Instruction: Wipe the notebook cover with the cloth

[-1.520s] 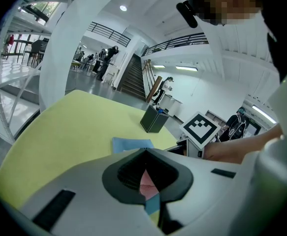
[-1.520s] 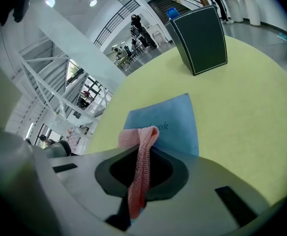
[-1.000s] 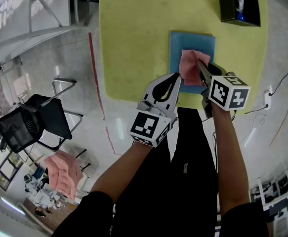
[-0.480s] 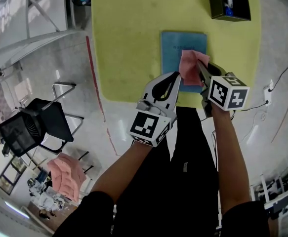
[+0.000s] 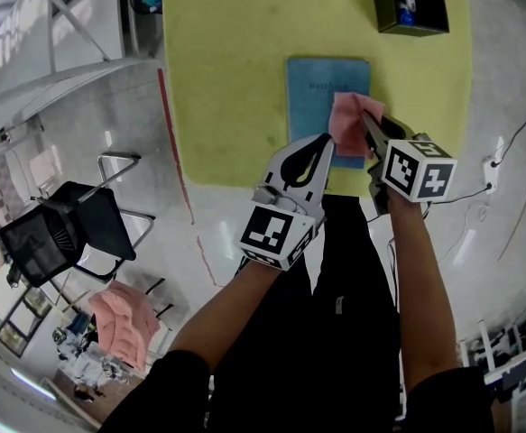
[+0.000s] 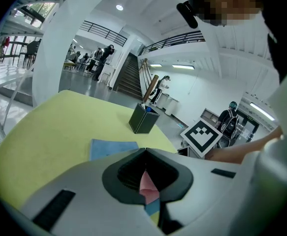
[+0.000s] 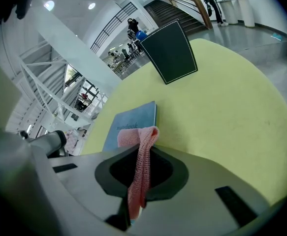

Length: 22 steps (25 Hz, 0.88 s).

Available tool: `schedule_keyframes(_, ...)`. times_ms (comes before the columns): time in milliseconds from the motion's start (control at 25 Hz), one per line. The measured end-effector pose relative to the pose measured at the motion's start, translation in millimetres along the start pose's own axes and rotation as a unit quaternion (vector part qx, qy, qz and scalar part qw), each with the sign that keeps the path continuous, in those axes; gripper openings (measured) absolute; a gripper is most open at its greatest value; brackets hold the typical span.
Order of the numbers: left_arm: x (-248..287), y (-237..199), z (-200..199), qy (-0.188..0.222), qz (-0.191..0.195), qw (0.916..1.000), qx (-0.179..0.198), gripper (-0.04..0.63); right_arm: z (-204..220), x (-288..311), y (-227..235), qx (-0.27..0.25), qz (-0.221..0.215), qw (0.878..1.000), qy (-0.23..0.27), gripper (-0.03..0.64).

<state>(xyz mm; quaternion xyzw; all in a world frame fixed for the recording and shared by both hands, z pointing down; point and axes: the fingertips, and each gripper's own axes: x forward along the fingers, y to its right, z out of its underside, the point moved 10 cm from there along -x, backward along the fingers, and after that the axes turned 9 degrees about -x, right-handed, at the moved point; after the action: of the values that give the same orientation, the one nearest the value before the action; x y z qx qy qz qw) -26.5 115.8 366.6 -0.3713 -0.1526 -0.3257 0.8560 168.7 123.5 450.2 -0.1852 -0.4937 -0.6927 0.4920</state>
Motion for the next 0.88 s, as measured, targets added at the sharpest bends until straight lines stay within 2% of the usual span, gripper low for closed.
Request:
schedule_keyframes(200,3,10,0,-0.005,0.010,0.9999,0.008,0.015,-1,-1,3,0.001,0.000,1.000,0.000,0.041)
schedule_keyframes(400,3,11,2,-0.002,0.008,1.0000,0.001,0.015,6,-11,20,0.014,0.028,0.999,0.006,0.041)
schedule_keyframes(520,3,8,5,0.001,0.005,1.0000,-0.004,0.015,9,-22,31,0.049,0.014,0.998,0.029,0.041)
schedule_keyframes(680,-1,-4,6,0.000,-0.004,0.9999,-0.014,0.015,-4,-35,23,0.055,-0.003,0.995,0.079,0.041)
schedule_keyframes(880,-12,-14,2,0.004,-0.010,0.9999,-0.009,0.015,-15,-44,2,0.077,-0.047,0.989,0.119,0.041)
